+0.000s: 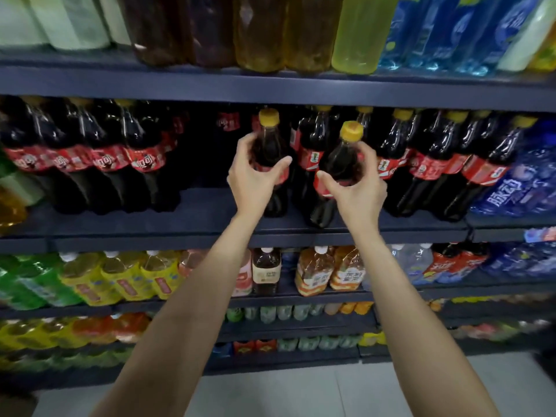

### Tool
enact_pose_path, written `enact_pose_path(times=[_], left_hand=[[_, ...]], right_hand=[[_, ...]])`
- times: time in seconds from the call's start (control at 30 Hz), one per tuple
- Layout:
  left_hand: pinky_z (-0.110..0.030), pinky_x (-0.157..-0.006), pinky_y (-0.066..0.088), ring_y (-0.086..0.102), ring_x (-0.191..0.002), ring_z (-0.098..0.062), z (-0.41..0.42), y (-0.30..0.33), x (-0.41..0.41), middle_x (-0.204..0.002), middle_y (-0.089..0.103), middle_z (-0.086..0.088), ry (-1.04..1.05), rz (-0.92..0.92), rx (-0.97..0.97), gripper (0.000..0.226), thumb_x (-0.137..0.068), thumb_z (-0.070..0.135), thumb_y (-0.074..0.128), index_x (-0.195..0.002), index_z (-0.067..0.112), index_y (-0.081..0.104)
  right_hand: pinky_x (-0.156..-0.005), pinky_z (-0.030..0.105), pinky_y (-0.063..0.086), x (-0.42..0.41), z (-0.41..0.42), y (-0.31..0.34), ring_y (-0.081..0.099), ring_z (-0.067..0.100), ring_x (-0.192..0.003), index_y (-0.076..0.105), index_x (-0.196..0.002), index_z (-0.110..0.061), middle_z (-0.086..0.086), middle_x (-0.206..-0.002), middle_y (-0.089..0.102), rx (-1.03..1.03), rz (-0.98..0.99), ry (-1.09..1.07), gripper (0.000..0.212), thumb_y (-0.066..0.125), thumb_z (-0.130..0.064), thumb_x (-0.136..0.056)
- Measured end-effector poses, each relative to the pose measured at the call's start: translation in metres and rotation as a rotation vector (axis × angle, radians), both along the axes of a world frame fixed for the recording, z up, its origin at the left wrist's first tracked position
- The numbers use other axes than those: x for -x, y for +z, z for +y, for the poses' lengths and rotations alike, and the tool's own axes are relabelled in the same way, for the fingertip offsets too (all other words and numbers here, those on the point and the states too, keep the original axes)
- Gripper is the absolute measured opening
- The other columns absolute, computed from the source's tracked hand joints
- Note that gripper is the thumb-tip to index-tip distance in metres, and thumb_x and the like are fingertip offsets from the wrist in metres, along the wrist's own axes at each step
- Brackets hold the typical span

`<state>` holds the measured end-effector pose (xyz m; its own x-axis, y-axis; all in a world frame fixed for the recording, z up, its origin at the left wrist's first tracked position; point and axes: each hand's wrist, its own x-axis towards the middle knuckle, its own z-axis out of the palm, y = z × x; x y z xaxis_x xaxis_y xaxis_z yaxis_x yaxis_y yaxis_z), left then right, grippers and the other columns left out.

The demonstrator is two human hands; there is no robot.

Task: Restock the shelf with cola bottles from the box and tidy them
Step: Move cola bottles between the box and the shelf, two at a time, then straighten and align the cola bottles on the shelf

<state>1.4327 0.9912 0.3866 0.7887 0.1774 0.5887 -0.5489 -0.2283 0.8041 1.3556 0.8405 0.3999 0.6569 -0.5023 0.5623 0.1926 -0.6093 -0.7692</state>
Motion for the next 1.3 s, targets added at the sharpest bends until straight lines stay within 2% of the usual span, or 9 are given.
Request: enact_pose_path(times=[0.1, 0.3, 0.47, 0.6, 0.77, 0.87, 1.03, 1.17, 1.3], left_hand=[[-0.036, -0.100, 0.046, 0.057, -0.115, -0.012, -0.013, -0.001, -0.022, -0.122, 0.063, 0.005, 0.017, 0.034, 0.016, 0.066, -0.070, 0.044, 0.080, -0.126, 0.022, 0.052], [-0.024, -0.105, 0.037, 0.045, -0.129, -0.014, -0.020, -0.014, -0.042, -0.141, 0.049, -0.007, -0.060, 0.018, -0.073, 0.077, -0.082, 0.037, 0.071, -0.146, 0.017, 0.032], [-0.048, -0.095, 0.049, 0.047, -0.128, -0.023, -0.011, -0.044, -0.038, -0.149, 0.036, -0.005, -0.127, 0.065, -0.357, 0.098, -0.083, 0.034, 0.071, -0.147, 0.043, -0.002], [-0.052, -0.091, 0.051, 0.053, -0.120, -0.029, -0.015, -0.051, -0.038, -0.148, 0.038, -0.006, -0.096, 0.119, -0.407, 0.104, -0.081, 0.020, 0.073, -0.146, 0.046, -0.003], [-0.050, -0.102, 0.044, 0.050, -0.123, -0.019, -0.009, -0.057, -0.051, -0.150, 0.036, -0.002, -0.074, 0.159, -0.335, 0.105, -0.083, 0.015, 0.071, -0.146, 0.047, -0.006], [-0.030, -0.098, 0.042, 0.050, -0.101, 0.001, -0.003, -0.057, -0.061, -0.152, 0.034, -0.003, -0.100, 0.180, -0.326, 0.101, -0.086, 0.010, 0.067, -0.149, 0.039, -0.005], [-0.025, -0.094, 0.039, 0.046, -0.081, 0.014, 0.002, -0.057, -0.072, -0.150, 0.036, -0.004, -0.126, 0.166, -0.345, 0.098, -0.087, 0.008, 0.066, -0.150, 0.037, -0.004], [-0.046, -0.111, 0.035, 0.038, -0.135, -0.020, 0.001, -0.060, -0.071, -0.154, 0.030, -0.005, -0.150, 0.196, -0.322, 0.100, -0.087, 0.012, 0.067, -0.147, 0.043, -0.007], [-0.048, -0.113, 0.031, 0.032, -0.140, -0.022, -0.002, -0.061, -0.069, -0.155, 0.029, -0.004, -0.175, 0.199, -0.303, 0.103, -0.084, 0.018, 0.070, -0.148, 0.037, -0.008]], right_hand=[[-0.093, 0.030, 0.046, -0.013, -0.006, 0.001, 0.059, 0.005, -0.101, 0.043, -0.134, -0.032, -0.012, -0.126, 0.060, 0.066, 0.036, -0.024, 0.073, 0.078, -0.045, -0.071], [-0.091, 0.021, 0.033, -0.020, -0.007, -0.025, 0.042, 0.013, -0.128, 0.021, -0.148, -0.028, -0.001, -0.145, 0.043, 0.120, 0.030, 0.018, 0.092, 0.076, -0.038, -0.076], [-0.087, 0.031, 0.043, -0.018, -0.008, -0.052, 0.048, 0.016, -0.115, -0.004, -0.149, -0.035, 0.006, -0.132, 0.045, 0.155, 0.083, 0.020, 0.111, 0.079, -0.032, -0.075], [-0.079, 0.036, 0.050, -0.020, -0.016, -0.059, 0.056, 0.020, -0.097, -0.009, -0.144, -0.044, 0.005, -0.117, 0.050, 0.172, 0.100, 0.019, 0.114, 0.079, -0.033, -0.074], [-0.079, 0.033, 0.050, -0.027, -0.025, -0.059, 0.055, 0.016, -0.080, -0.005, -0.145, -0.042, 0.005, -0.119, 0.047, 0.179, 0.100, 0.005, 0.111, 0.080, -0.031, -0.074], [-0.074, 0.032, 0.051, -0.027, -0.029, -0.059, 0.046, 0.008, -0.067, -0.004, -0.146, -0.041, 0.006, -0.123, 0.039, 0.200, 0.119, -0.011, 0.112, 0.080, -0.033, -0.072], [-0.076, 0.039, 0.054, -0.027, -0.027, -0.063, 0.055, 0.019, -0.088, -0.008, -0.145, -0.042, 0.007, -0.124, 0.041, 0.228, 0.127, -0.019, 0.112, 0.079, -0.038, -0.074], [-0.078, 0.033, 0.049, -0.025, -0.025, -0.066, 0.052, 0.024, -0.110, -0.003, -0.149, -0.034, 0.008, -0.128, 0.041, 0.254, 0.094, -0.026, 0.112, 0.079, -0.038, -0.073], [-0.085, 0.028, 0.042, -0.019, -0.023, -0.068, 0.047, 0.020, -0.118, 0.002, -0.150, -0.029, 0.006, -0.129, 0.041, 0.224, 0.036, -0.045, 0.107, 0.078, -0.035, -0.075]])
